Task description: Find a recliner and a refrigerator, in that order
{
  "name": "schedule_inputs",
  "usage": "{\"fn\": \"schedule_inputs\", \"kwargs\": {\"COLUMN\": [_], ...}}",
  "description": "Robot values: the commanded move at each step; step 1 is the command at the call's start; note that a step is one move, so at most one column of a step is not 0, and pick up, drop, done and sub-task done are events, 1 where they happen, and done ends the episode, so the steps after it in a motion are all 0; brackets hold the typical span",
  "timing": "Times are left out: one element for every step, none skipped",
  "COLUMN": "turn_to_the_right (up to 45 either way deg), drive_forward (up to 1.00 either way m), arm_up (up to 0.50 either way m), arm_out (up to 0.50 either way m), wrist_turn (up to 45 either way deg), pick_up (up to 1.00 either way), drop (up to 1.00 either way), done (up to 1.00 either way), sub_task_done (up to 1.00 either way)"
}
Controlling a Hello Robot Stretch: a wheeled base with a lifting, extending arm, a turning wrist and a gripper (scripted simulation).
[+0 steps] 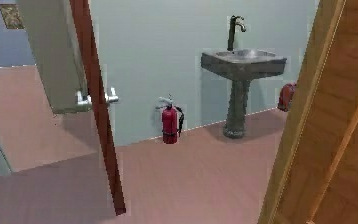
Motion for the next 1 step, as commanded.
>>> {"fn": "schedule_inputs", "kwargs": {"turn_to_the_right": [0.0], "drive_forward": [0.70], "arm_up": [0.00], "arm_out": [0.00], "wrist_turn": [0.0], "pick_up": [0.00], "drop": [0.00], "done": [0.00], "sub_task_done": [0.00]}}
